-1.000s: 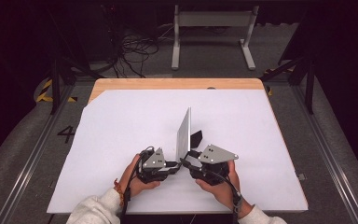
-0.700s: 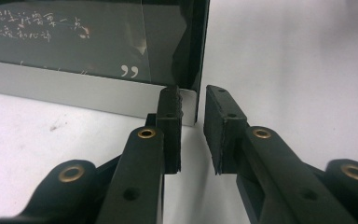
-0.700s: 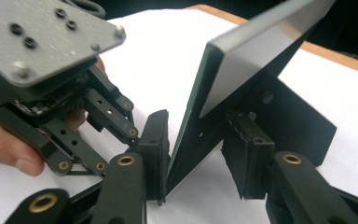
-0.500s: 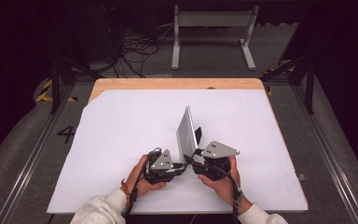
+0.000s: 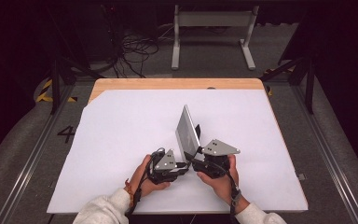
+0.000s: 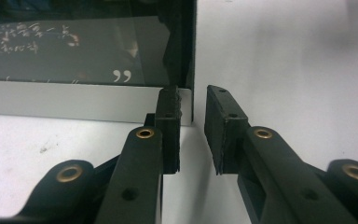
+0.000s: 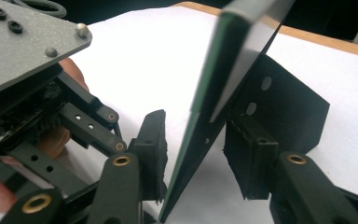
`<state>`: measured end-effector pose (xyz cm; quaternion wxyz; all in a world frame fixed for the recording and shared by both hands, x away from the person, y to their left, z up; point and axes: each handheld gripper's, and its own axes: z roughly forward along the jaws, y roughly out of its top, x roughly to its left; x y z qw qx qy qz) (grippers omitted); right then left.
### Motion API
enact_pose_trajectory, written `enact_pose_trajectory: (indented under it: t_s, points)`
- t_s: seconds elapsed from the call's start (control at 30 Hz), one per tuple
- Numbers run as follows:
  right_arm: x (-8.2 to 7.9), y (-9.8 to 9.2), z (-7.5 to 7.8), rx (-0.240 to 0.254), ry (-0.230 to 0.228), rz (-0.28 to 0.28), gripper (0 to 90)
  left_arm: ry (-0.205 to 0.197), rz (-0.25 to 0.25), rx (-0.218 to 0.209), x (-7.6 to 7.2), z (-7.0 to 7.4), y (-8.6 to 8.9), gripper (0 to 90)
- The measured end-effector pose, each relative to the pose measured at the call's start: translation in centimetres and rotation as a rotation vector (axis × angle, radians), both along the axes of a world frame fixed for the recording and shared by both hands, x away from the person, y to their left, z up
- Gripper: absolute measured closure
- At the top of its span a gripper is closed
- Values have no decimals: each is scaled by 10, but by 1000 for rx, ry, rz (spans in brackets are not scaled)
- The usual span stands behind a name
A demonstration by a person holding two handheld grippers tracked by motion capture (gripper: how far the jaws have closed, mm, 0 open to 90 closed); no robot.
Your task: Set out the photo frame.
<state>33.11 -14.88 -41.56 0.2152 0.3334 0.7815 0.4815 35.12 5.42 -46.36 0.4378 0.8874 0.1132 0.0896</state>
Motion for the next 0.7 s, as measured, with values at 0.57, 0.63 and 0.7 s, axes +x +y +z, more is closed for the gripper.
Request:
enact_pose_trajectory:
  t_s: [0.57,0.63,0.7]
  points:
    - [8,-11,-1,54,60,25,659,-33,22,-10,3,11,12,744]
    - [10,-14,0,47,71,46,663,-38,48,-34,7,18,22,727]
    - [12,-16,0,50,82,57,669,-37,59,-44,8,19,25,721]
